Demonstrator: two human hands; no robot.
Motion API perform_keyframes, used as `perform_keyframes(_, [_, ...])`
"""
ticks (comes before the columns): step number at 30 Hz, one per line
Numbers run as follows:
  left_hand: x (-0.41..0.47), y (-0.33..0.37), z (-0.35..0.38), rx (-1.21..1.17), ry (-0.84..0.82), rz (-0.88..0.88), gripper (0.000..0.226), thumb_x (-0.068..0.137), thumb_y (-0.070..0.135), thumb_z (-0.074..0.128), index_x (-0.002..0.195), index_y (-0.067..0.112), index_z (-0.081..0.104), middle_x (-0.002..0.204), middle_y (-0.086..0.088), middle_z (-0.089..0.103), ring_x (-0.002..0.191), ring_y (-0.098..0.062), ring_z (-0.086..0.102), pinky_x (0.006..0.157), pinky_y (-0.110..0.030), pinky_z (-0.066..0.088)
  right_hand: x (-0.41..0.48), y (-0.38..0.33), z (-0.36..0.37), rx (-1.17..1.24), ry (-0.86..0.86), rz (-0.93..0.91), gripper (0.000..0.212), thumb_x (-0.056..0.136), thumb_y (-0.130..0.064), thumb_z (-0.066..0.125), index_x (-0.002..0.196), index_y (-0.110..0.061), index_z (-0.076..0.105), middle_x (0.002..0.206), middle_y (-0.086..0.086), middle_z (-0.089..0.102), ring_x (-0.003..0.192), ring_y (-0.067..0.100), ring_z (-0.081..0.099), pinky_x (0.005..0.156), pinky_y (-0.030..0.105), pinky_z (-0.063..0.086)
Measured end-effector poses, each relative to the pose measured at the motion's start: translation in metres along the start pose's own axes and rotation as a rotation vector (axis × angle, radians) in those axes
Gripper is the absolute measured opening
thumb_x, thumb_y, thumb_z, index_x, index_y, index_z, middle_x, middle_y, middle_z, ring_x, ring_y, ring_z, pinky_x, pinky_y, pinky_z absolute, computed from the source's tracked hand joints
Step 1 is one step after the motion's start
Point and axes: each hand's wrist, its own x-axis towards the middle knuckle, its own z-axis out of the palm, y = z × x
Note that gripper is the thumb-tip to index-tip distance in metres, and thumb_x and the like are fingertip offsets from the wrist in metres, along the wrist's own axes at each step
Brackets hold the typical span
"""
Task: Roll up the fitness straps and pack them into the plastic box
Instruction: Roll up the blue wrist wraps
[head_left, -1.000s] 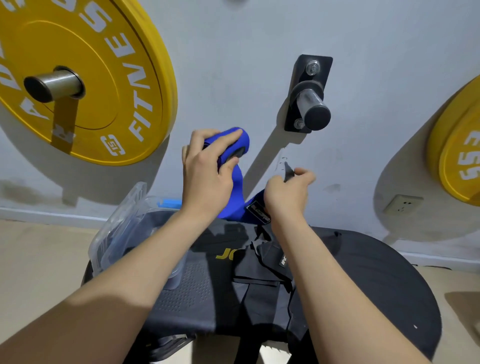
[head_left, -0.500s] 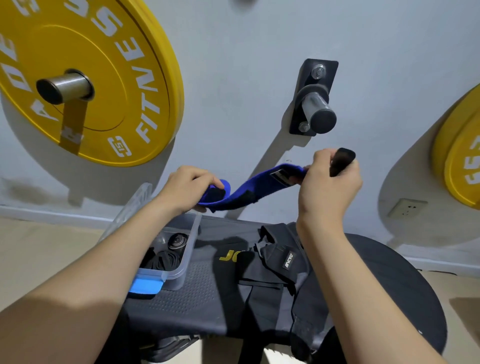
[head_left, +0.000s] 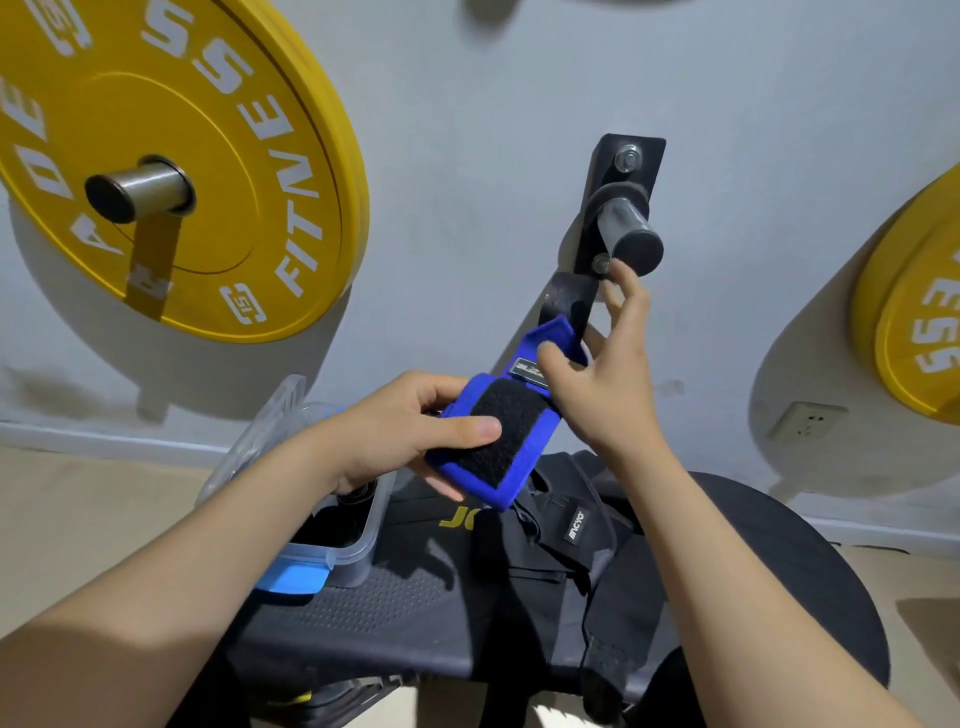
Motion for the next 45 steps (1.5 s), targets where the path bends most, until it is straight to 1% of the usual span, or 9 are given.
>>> perform_keyframes(3, [-0.001,0.0,0.0,-0.061,0.142,0.033,0.037,0.092,0.037,0.077,0.126,0.022,0.076,0.117,-0.007,0.081,0.102,-0.029,0.081,0.072,-0.048,0.069,-0.002,-0.004,0.005,-0.091,0.159,0.008,0.036,0.097,-0.014,0.061,0.125,-0.036,0.06,0.133,-0.021,0.062,0.122,0.0,0.063,0.089,0.013,0.054])
perform_keyframes(6, [0.0,0.005,-0.002,-0.11,0.262,0.056,0.038,0.094,0.043,0.07,0.127,0.025,0.071,0.119,-0.004,0.081,0.106,-0.029,0.08,0.075,-0.049,0.069,-0.005,-0.007,0.008,-0.121,0.236,0.236,0.026,0.09,-0.032,0.054,0.083,-0.011,0.067,0.079,-0.005,0.07,0.078,0.02,0.067,0.075,0.038,0.056])
perform_keyframes(11, [0.006,0.006,0.005,-0.081,0.378,0.057,0.023,0.113,0.038,0.055,0.13,0.028,0.066,0.115,0.001,0.081,0.101,-0.022,0.081,0.072,-0.044,0.068,-0.03,-0.013,0.029,-0.286,-0.283,0.173,0.057,0.11,-0.062,0.026,0.101,-0.019,0.062,0.095,-0.005,0.069,0.088,0.003,0.062,0.08,0.026,0.046])
perform_keyframes(21, [0.017,0.018,0.025,-0.487,0.585,0.113,0.021,0.113,0.025,0.052,0.131,0.013,0.058,0.115,-0.014,0.079,0.095,-0.026,0.079,0.077,-0.049,0.065,-0.031,-0.011,0.06,-0.124,-0.2,-0.067,0.02,0.116,-0.045,0.033,0.112,-0.03,0.046,0.108,-0.001,0.062,0.098,0.014,0.06,0.076,0.025,0.044])
perform_keyframes(25, [0.02,0.016,0.025,-0.516,0.693,0.049,0.016,0.109,0.016,0.047,0.109,0.015,0.063,0.087,-0.011,0.077,0.077,-0.03,0.076,0.058,-0.041,0.061,-0.027,-0.004,0.06,-0.191,-0.292,-0.095,0.028,0.11,-0.055,0.044,0.103,-0.028,0.044,0.092,-0.003,0.057,0.082,0.017,0.057,0.068,0.032,0.044])
perform_keyframes(27, [0.022,0.016,0.025,-0.503,0.718,0.052,0.025,0.109,0.014,0.044,0.128,0.027,0.052,0.101,-0.016,0.075,0.09,-0.036,0.076,0.065,-0.049,0.063,-0.024,-0.004,0.06,-0.15,-0.252,-0.088,0.031,0.107,-0.054,0.053,0.096,-0.026,0.045,0.08,-0.006,0.054,0.07,0.017,0.053,0.061,0.03,0.041])
perform_keyframes(34, [0.018,0.018,0.035,-0.239,0.643,0.199,0.045,0.1,0.014,0.054,0.14,0.032,0.045,0.123,-0.01,0.067,0.107,-0.026,0.074,0.098,-0.061,0.061,-0.016,-0.007,0.06,0.285,-0.114,0.156,0.012,0.104,-0.042,0.058,0.105,-0.03,0.059,0.084,-0.004,0.063,0.069,0.017,0.059,0.06,0.032,0.048])
perform_keyframes(39, [0.014,0.005,0.046,0.491,0.64,0.33,0.111,0.072,0.018,0.085,0.164,0.025,0.023,0.143,0.01,0.028,0.124,-0.006,0.056,0.095,-0.008,0.051,-0.015,-0.003,0.055,0.422,-0.005,0.332,0.022,0.107,-0.034,0.063,0.108,-0.013,0.058,0.096,0.009,0.065,0.078,0.017,0.068,0.064,0.036,0.058])
perform_keyframes(45, [0.021,-0.001,0.038,0.57,0.81,0.259,0.1,0.07,0.034,0.097,0.153,0.018,0.043,0.143,0.005,0.046,0.125,-0.015,0.054,0.102,-0.028,0.046,-0.019,-0.006,0.052,0.346,-0.005,0.409,0.031,0.094,-0.028,0.083,0.08,-0.01,0.061,0.077,0.012,0.065,0.072,0.024,0.067,0.065,0.037,0.054])
